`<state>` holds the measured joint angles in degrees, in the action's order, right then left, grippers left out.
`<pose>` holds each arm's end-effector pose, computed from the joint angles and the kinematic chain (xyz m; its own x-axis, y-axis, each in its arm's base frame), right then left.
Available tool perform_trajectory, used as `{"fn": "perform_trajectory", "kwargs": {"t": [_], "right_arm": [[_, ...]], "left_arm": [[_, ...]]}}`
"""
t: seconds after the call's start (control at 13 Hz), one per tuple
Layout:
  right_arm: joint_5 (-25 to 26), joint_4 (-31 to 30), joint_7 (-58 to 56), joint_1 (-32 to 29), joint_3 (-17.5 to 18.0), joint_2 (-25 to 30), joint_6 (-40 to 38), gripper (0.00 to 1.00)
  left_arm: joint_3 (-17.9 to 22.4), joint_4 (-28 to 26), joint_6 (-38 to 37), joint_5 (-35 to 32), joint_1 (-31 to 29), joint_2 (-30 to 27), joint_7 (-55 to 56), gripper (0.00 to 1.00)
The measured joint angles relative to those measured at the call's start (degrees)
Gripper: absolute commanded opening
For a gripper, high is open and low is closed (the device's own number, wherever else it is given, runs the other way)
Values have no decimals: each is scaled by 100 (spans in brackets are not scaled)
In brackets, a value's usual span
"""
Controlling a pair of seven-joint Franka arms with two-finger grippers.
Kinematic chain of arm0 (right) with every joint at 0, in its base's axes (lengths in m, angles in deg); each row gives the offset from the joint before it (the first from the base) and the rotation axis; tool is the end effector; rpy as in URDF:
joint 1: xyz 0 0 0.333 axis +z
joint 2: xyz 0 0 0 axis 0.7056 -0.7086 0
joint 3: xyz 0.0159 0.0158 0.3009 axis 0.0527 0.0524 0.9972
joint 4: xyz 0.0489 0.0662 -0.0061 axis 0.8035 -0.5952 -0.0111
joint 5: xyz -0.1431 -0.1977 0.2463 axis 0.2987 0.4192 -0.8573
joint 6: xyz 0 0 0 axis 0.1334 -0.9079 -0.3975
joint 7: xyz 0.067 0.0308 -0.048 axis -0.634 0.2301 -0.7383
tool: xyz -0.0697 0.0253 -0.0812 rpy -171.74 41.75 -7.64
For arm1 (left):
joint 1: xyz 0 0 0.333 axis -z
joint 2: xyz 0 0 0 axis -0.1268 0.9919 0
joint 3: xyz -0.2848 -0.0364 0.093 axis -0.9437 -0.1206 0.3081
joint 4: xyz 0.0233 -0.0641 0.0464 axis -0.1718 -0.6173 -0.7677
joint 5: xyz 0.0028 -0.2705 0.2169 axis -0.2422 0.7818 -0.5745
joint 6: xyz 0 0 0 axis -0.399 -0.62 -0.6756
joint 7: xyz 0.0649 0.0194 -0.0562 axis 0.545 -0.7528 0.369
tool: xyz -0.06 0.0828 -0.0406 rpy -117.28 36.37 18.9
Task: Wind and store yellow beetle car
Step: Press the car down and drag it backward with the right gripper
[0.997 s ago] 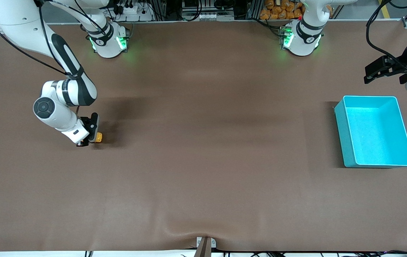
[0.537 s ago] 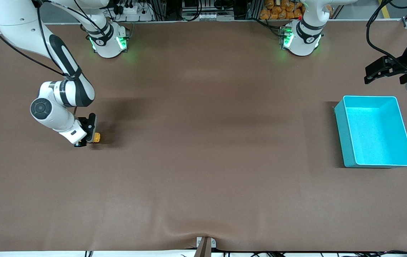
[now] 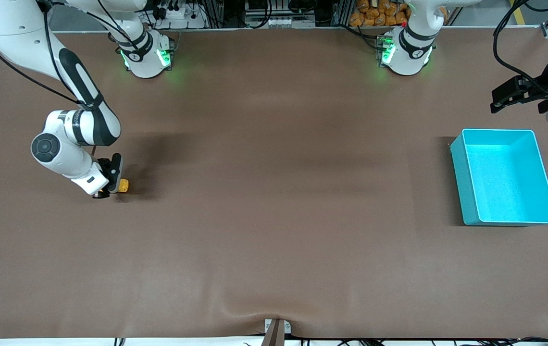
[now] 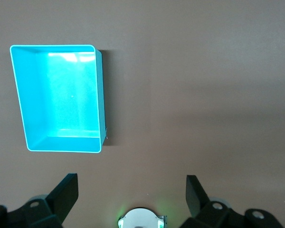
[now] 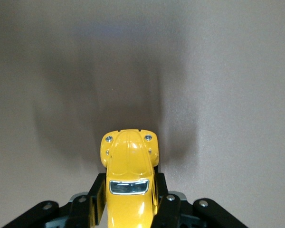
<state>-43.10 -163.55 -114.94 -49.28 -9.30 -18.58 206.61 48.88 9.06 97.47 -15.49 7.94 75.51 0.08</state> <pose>0.5100 -0.0433 0.2107 0.0280 0.9979 -0.0580 0.9990 -0.0300 -0.0340 0.4972 -0.0437 0.6402 0.9950 -0.0250 -0.0963 -0.0276 -0.9993 -0.0255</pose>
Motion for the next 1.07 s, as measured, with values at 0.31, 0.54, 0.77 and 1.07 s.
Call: {"fn": "perform_trajectory", "kwargs": {"t": [0.31,0.54,0.77,1.07], "right_arm": [[0,28,-141,-129,0,-18,0,32],[0,58,-307,-267,0,-36,3,32],[0,92,-410,-383,1,-59,3,32],[0,141,-574,-526,0,-90,1,33]], "left_arm": [[0,0,0,0,-1,0,0,100],[0,0,0,0,-1,0,0,100],[8,3,10,-5,-9,0,0,100],[17,31,16,-189,-22,-5,-10,100]]}}
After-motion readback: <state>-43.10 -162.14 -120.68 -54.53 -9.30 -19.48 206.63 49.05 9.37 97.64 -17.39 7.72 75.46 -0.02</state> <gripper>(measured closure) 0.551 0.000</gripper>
